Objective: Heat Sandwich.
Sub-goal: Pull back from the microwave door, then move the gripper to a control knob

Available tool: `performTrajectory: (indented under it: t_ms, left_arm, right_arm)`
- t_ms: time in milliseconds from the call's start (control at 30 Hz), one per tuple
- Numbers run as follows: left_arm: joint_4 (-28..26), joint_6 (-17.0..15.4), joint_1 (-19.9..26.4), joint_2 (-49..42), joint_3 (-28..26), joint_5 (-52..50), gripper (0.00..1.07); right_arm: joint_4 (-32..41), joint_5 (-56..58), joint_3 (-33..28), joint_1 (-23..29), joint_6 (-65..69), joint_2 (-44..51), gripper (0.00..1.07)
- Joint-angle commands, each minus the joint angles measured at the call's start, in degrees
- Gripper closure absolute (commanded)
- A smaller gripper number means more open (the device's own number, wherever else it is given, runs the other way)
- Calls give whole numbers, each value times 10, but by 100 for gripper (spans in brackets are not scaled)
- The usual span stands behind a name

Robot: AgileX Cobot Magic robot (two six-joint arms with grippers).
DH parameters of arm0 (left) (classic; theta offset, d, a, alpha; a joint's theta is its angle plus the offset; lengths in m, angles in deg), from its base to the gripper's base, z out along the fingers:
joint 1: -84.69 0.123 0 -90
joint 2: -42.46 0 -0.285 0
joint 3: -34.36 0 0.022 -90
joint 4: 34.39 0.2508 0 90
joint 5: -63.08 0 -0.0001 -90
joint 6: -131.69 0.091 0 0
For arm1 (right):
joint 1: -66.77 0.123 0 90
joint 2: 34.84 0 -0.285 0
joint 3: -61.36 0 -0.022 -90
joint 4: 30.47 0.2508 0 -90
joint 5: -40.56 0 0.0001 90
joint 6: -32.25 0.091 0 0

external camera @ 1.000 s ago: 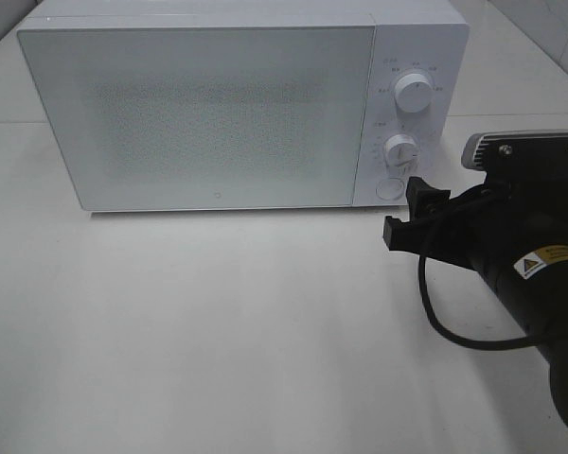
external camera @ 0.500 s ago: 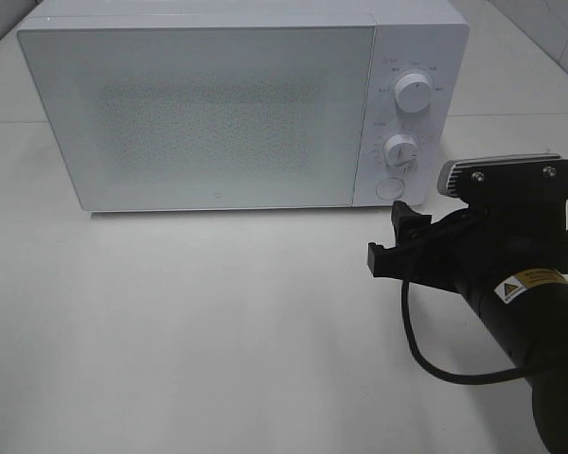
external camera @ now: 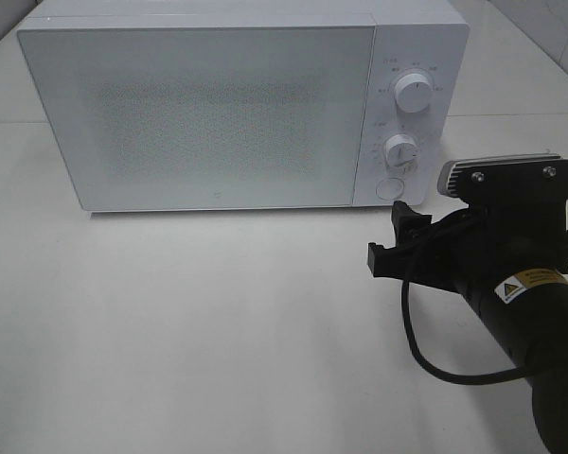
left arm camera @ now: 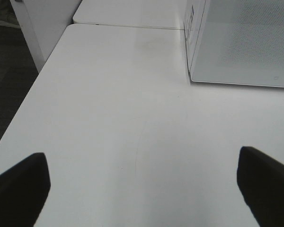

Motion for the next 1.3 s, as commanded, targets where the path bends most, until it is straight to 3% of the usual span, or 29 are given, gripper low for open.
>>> performTrajectory:
  t_ms: [33, 400, 1300]
  left_arm:
    - [-5, 1, 0, -14, 3, -2, 7]
    - [-5, 1, 0, -14, 3, -2, 7]
    - [-5, 1, 0, -14, 3, -2, 7]
  right_arm:
    - [-12, -34, 0, -17, 1, 0, 36]
    - [-115, -3, 38, -107, 7, -22, 36]
    - [-230, 68, 219, -223, 24, -178, 36]
